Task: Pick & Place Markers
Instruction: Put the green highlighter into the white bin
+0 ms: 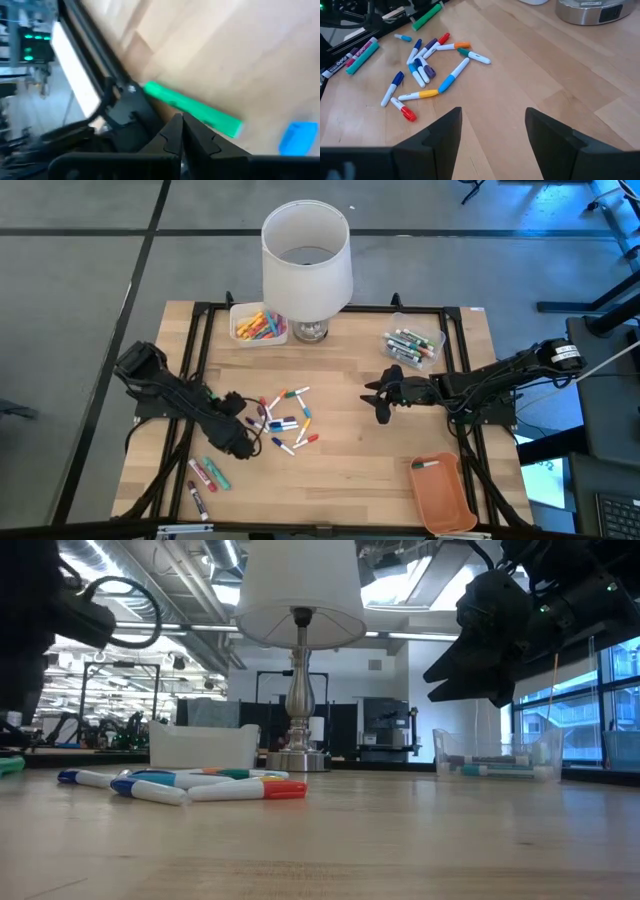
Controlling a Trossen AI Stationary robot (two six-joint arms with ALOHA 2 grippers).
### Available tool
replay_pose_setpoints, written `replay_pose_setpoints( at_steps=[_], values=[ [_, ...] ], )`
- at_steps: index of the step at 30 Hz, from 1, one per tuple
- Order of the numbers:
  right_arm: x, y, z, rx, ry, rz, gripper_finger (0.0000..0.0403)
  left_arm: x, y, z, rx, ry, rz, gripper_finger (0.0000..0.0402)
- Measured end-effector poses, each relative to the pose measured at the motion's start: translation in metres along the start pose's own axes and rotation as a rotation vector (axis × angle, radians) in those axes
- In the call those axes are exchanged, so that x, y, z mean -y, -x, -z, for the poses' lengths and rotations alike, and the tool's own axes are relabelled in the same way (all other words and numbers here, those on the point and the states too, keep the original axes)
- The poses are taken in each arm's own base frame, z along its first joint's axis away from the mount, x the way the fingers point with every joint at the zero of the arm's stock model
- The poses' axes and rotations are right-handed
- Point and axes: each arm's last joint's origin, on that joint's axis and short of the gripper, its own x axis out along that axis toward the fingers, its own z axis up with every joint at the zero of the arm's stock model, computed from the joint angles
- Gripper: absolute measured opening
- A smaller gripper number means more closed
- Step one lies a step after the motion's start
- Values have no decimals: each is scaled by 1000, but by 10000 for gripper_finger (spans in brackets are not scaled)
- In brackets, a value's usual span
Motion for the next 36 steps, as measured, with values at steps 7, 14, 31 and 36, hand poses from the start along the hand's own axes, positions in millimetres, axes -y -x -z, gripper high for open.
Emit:
replay_pose_setpoints(
  at_steps=[7,14,31,36],
  values=[
    [0,0,1,-7,5,2,217,-4,-16,-15,-40,147,-35,37],
    [0,0,1,-12,6,-6,217,1,-28,-11,-52,348,-4,119],
    [0,0,1,-14,1,-4,217,14,-48,28,-61,772,83,206],
    [0,0,1,-13,0,-4,217,18,-59,35,-60,771,108,173]
  ],
)
